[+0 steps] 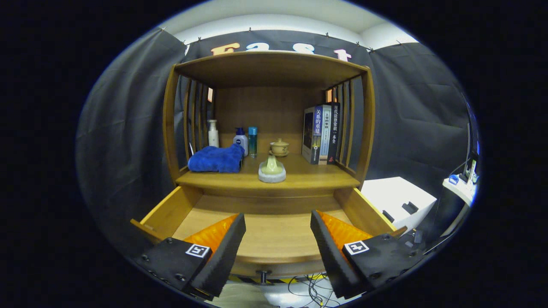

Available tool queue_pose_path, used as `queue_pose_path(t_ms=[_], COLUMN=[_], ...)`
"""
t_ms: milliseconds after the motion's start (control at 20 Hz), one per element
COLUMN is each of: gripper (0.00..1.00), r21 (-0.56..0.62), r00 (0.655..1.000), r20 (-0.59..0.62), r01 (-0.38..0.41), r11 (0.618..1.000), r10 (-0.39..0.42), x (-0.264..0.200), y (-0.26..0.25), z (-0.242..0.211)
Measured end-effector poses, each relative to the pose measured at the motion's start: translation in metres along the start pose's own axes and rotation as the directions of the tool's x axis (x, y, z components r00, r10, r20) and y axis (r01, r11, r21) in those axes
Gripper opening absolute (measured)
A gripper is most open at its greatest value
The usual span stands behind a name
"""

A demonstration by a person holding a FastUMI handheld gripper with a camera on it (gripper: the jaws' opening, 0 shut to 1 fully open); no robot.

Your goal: Pull open the drawer, take out the items inside it, and place them on the countertop above the cabinet.

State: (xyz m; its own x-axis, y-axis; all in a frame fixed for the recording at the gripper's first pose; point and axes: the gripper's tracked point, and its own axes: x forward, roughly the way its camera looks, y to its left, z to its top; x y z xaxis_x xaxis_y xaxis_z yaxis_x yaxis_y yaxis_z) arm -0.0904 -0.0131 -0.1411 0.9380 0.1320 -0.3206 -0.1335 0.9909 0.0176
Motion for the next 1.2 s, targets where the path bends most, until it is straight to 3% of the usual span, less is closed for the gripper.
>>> queue_pose_path(t_ms=[450,1200], gripper=[0.99,0.99], r21=[0.047,0.112], r00=[0.997,0.999], r20=[-0.077,-0.029], r01=[0.007,-0.021], r11=[0.999,0.994], r10=[-0.003,0.024], x=[-0.009,0.006], y=[0.001,-0.005], z=[-0.069,-0.066])
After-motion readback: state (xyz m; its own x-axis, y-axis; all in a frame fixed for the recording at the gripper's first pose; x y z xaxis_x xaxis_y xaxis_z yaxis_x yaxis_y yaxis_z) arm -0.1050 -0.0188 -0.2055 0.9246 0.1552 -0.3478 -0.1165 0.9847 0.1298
